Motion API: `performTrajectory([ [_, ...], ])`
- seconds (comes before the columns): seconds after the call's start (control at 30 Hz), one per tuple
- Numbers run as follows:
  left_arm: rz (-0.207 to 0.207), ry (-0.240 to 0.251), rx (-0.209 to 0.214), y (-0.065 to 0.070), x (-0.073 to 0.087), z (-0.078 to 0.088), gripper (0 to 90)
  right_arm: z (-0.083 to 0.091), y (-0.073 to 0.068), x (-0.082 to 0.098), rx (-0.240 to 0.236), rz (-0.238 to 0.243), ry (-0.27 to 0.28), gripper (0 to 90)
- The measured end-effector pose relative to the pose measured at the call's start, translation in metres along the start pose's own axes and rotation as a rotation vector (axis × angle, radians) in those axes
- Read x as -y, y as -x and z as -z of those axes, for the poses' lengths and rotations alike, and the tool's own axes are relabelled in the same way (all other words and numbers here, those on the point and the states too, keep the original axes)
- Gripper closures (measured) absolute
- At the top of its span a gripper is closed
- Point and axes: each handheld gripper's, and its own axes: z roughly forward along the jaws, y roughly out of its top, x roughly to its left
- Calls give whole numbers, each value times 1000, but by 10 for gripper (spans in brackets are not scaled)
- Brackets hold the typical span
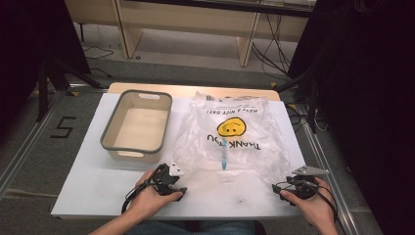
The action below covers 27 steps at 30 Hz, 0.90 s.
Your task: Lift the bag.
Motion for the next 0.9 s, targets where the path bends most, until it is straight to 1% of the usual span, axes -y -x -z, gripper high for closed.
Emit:
performTrajectory([
  [0.03, -8, -1, 6, 0, 0, 0, 521, 0, -1, 2, 10, 8, -19, 323],
  [0.07, -8, -1, 6, 0, 0, 0, 534, 0, -1, 2, 10, 8, -19, 323],
  [0.1, -10, -4, 7, 1, -1, 0, 553, 0, -2, 4, 2, 10, -42, 333],
  [0.13, -10, -4, 7, 1, -1, 0, 560, 0, -2, 4, 2, 10, -42, 333],
  [0.23, -12, -11, 12, 0, -2, 0, 579, -1, -3, 6, -1, 11, -68, 349],
  [0.27, -12, -12, 13, 0, -2, 0, 594, -1, -4, 7, -1, 14, -78, 358],
  [0.3, -9, -12, 16, 0, -2, 0, 628, -2, -5, 8, -3, 9, -94, 381],
  [0.33, -13, -15, 17, 0, -2, 0, 628, -2, -5, 8, -3, 9, -94, 381],
  [0.37, -16, -17, 18, 0, -3, 0, 658, -2, -6, 8, -1, 16, -98, 410],
  [0.4, -18, -19, 19, 0, -3, 0, 658, -2, -6, 8, -1, 16, -98, 410],
  [0.43, -26, -25, 21, 0, -4, 0, 675, -1, -7, 7, 5, 16, -102, 444],
  [0.47, -26, -25, 21, 0, -4, 0, 683, -1, -7, 7, 5, 16, -102, 444],
  [0.5, -27, -27, 25, 0, -4, 0, 697, -1, -7, 7, 14, 29, -107, 495],
  [0.53, -29, -27, 25, -1, -4, 0, 697, -1, -7, 7, 14, 29, -107, 495],
  [0.57, -28, -28, 30, 0, -5, 0, 718, -1, -6, 7, 28, 34, -108, 549],
  [0.6, -29, -28, 31, -1, -5, 0, 718, -1, -6, 7, 28, 34, -108, 549],
  [0.63, -32, -28, 34, -1, -5, 0, 740, -1, -5, 7, 29, 33, -111, 576],
  [0.67, -32, -28, 34, -1, -5, 0, 750, -1, -5, 7, 29, 33, -111, 576],
  [0.7, -42, -30, 38, -1, -5, -1, 764, -1, -4, 6, 30, 40, -115, 608],
  [0.73, -42, -30, 38, -1, -5, -1, 778, -1, -4, 6, 30, 40, -115, 608],
  [0.77, -46, -27, 46, -1, -5, -1, 795, -1, -5, 6, 30, 45, -123, 649],
  [0.8, -46, -27, 46, -1, -5, -1, 809, -1, -5, 6, 30, 45, -123, 649],
  [0.83, -49, -27, 53, -2, -6, -1, 828, -1, -5, 5, 24, 49, -126, 679],
  [0.87, -49, -27, 53, -2, -6, -1, 843, -1, -5, 5, 24, 49, -126, 679],
  [0.9, -50, -25, 57, -2, -6, -1, 856, -1, -4, 5, 24, 45, -127, 701],
])
